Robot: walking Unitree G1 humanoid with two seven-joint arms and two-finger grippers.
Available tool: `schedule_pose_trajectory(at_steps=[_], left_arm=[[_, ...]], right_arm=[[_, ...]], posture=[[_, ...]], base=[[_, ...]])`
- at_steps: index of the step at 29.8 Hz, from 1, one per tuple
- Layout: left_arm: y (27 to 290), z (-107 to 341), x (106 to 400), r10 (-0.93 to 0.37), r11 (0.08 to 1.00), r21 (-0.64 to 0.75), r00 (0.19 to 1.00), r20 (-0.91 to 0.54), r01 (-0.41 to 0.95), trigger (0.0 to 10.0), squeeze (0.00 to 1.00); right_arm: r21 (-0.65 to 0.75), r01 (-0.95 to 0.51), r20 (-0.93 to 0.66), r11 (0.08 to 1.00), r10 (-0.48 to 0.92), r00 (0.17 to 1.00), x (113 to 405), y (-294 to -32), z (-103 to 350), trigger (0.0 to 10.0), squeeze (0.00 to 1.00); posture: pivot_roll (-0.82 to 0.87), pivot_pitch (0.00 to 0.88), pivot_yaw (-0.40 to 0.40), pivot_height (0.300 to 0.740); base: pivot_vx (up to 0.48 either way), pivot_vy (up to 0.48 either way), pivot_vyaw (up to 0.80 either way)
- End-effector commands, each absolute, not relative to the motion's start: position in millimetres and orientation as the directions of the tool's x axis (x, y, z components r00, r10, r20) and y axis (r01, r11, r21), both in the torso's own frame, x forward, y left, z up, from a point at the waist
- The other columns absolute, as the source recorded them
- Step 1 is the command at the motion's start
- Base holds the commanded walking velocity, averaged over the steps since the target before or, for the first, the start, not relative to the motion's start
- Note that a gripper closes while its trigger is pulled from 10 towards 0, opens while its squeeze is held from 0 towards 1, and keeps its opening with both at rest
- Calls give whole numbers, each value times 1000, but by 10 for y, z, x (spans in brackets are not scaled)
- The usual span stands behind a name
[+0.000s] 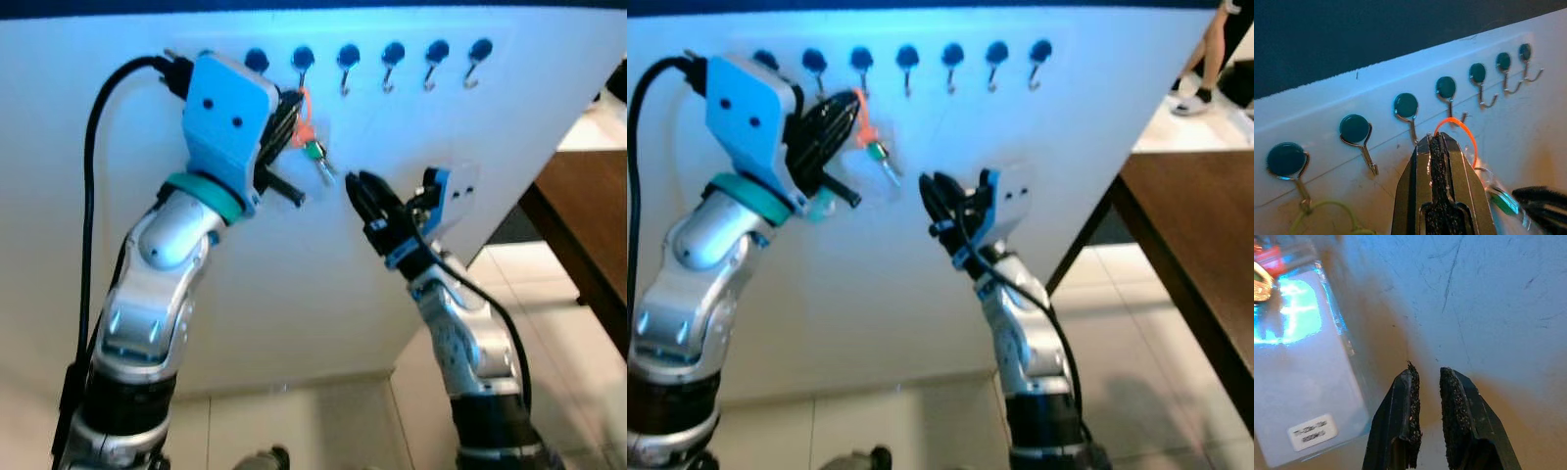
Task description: Hang keys on a hook
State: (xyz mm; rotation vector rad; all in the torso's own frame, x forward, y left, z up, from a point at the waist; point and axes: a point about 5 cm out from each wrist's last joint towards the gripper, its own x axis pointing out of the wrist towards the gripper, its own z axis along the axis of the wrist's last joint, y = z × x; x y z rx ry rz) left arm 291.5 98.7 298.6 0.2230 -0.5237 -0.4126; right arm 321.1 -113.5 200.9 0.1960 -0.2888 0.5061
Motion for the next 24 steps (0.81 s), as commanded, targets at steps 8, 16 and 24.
schedule_pose_trajectory(at_steps=[8,16,24], left_arm=[[999,2966,2875,-457,885,312,770,446,345,10000,0],[1019,2916,2897,-457,880,342,788,413,331,10000,0],[1118,2780,3012,-412,881,372,859,304,291,10000,0]], right_arm=[[112,-515,306,850,463,832,3198,-1122,1968,10000,0],[106,-516,302,850,467,831,3191,-1139,1957,10000,0],[82,-554,274,829,515,812,3110,-1228,1873,10000,0]], posture=[[105,0,74,740],[104,0,76,740],[103,0,77,740]], base=[[0,0,0],[0,0,0],[0,0,0]])
